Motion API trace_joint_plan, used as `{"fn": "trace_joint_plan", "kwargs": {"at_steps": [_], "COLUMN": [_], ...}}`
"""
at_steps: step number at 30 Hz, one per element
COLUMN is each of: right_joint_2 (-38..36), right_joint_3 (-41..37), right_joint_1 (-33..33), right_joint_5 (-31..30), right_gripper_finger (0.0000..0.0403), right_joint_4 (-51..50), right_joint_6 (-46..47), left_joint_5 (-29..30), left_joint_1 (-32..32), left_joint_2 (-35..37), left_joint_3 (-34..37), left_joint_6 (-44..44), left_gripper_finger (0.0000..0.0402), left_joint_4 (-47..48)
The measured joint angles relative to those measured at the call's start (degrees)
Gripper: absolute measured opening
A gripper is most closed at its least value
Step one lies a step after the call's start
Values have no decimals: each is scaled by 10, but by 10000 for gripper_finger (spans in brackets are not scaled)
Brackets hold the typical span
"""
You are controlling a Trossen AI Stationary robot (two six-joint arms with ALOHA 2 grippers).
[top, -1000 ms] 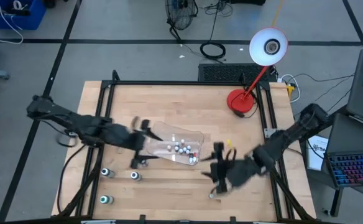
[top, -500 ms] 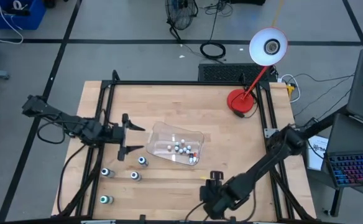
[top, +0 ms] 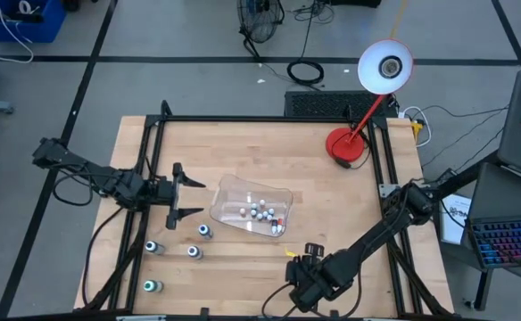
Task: Pick & Place food coloring
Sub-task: Put the small blue food coloring bottle into the transparent bin
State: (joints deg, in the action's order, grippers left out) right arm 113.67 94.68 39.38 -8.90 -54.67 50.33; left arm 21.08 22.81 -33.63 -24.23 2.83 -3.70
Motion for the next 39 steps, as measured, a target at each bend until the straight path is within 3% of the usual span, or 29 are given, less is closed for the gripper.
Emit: {"fn": "trace_joint_plan", "kwargs": {"at_steps": [19, 28, 39], "right_joint_2": [0, 0, 0], "right_joint_3": [-114, -146, -151], "right_joint_1": [1, 1, 0], "right_joint_5": [47, 48, 48], "right_gripper_finger": [196, 196, 180], "right_joint_4": [127, 187, 191], "right_joint_6": [-4, -4, -6], "left_joint_5": [0, 0, 0], "left_joint_1": [0, 0, 0], "left_joint_2": [0, 0, 0], "left_joint_3": [0, 0, 0], "left_joint_6": [-16, -16, -16], "left_gripper_finger": [320, 317, 316], "left_joint_4": [0, 0, 0]}}
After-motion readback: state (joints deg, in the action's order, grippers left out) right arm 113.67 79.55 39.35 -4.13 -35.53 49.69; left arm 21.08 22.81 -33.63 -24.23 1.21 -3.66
